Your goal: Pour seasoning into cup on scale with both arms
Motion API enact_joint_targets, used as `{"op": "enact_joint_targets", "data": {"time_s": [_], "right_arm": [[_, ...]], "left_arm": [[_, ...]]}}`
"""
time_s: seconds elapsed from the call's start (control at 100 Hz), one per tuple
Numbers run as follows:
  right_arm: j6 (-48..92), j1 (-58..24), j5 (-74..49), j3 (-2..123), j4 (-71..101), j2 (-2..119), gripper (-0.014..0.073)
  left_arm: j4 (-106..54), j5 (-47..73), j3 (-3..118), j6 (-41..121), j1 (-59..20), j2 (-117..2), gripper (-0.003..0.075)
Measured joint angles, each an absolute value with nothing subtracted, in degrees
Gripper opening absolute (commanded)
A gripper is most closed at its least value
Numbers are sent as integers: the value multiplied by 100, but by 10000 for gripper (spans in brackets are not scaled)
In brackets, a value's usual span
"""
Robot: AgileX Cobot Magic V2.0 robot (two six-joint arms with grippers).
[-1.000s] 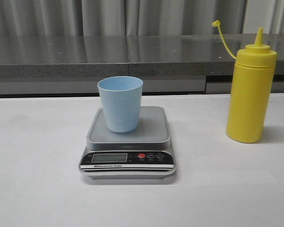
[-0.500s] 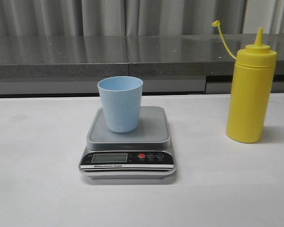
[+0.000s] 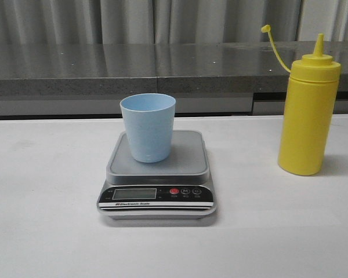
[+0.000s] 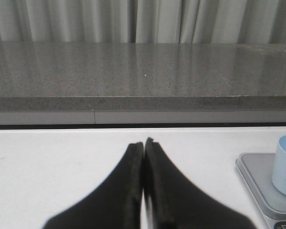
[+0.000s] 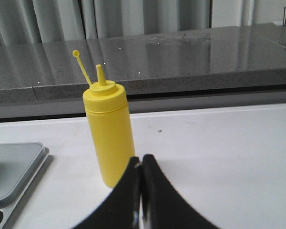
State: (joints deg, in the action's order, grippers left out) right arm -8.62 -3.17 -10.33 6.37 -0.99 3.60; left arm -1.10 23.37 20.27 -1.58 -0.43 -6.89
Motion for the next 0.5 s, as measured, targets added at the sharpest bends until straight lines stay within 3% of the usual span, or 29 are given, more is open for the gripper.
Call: {"op": "enact_joint_targets", "data": {"time_s": [0.42,0.5], "right_arm": [[-862,-317,-2347,2449,-99,2924,-65],[-862,-317,-2322,2601,-99,3338,-18]], "left_arm": [[-110,2337,2027,-158,-43,-689,-20],[-110,2337,2027,-158,-43,-689,-20]]}}
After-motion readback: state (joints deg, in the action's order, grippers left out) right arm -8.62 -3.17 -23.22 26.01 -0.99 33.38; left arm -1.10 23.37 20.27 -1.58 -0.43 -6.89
